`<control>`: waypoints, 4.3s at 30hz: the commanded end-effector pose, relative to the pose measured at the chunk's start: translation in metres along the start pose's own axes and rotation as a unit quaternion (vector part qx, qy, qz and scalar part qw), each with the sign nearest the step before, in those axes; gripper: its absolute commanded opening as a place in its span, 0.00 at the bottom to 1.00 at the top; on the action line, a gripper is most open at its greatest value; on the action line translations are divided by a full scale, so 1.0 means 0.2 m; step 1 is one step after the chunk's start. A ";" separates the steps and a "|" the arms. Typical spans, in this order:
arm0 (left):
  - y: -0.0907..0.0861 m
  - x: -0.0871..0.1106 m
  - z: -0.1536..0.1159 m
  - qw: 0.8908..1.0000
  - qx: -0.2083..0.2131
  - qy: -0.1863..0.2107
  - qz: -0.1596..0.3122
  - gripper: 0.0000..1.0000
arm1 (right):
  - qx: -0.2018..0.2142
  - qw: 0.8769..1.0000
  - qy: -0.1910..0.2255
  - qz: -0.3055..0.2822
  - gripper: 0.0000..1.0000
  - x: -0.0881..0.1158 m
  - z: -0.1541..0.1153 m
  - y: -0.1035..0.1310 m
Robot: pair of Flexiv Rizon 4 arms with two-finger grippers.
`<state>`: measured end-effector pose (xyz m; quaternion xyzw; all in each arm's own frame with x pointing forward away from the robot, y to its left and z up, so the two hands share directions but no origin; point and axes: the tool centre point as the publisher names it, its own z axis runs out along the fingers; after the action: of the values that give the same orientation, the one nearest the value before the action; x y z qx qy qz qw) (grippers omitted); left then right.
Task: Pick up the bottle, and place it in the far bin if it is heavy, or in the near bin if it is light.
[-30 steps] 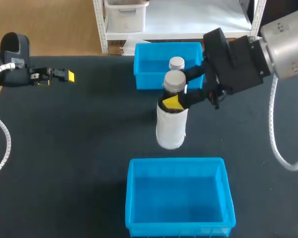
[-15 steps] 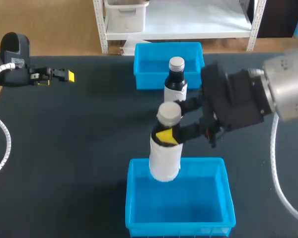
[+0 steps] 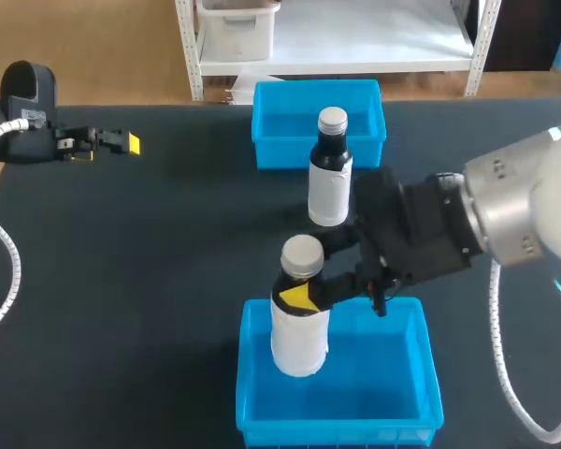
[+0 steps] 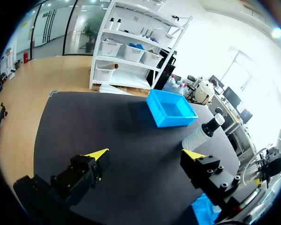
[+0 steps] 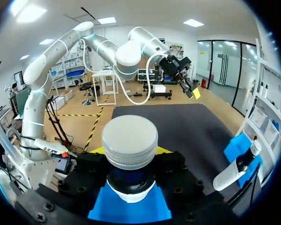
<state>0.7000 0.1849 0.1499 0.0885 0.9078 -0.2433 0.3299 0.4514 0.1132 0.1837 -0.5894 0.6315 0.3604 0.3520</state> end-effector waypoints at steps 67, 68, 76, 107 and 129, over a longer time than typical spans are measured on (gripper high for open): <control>0.00 0.00 0.00 1.000 0.000 0.000 0.000 1.00 | 0.067 0.996 0.047 0.035 1.00 0.35 -0.53 -0.57; 0.00 0.00 0.00 1.000 0.000 0.000 0.000 1.00 | 0.070 0.996 0.048 0.034 1.00 0.36 -0.54 -0.62; 0.00 0.00 0.00 1.000 0.000 0.000 0.000 1.00 | 0.076 0.996 0.051 0.022 1.00 0.40 -0.59 -0.97; 0.00 0.00 0.00 1.000 0.000 0.000 0.000 1.00 | 0.021 1.000 0.005 -0.016 1.00 0.45 -0.33 -1.50; 0.00 0.00 0.00 1.000 0.000 0.000 0.000 1.00 | 0.003 1.000 0.003 -0.015 1.00 0.36 -0.13 -1.49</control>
<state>0.7000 0.1849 0.1499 0.0885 0.9078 -0.2433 0.3299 0.7389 0.0375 0.1234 -0.5984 0.6248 0.3498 0.3594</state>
